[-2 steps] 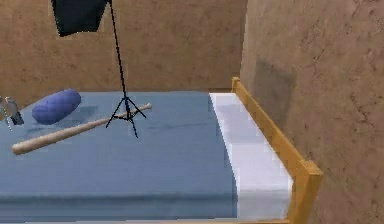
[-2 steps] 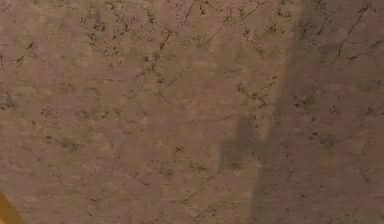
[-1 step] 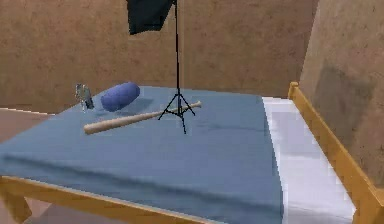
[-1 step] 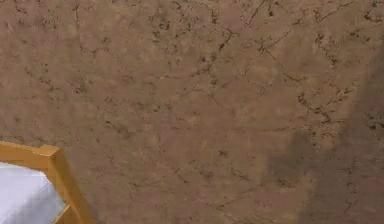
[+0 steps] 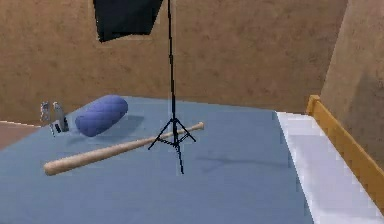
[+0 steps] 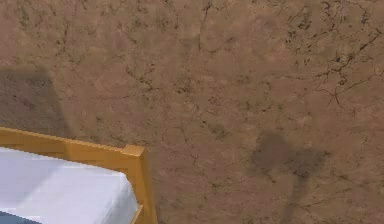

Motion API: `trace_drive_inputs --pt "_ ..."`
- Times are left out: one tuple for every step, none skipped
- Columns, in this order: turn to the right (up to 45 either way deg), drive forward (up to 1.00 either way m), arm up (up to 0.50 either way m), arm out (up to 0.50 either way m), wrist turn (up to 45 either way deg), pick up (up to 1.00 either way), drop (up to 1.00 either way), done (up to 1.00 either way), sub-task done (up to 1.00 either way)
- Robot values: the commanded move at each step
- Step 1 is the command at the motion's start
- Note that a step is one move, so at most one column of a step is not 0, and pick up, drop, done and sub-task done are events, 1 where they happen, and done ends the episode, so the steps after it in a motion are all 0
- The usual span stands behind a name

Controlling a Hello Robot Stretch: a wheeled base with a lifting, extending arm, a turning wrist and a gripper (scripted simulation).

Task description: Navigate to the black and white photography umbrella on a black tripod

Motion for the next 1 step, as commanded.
trace_drive_inputs --pt "0.0 0.00 0.00 0.00 0.0 0.00 0.00 1.00 0.00"
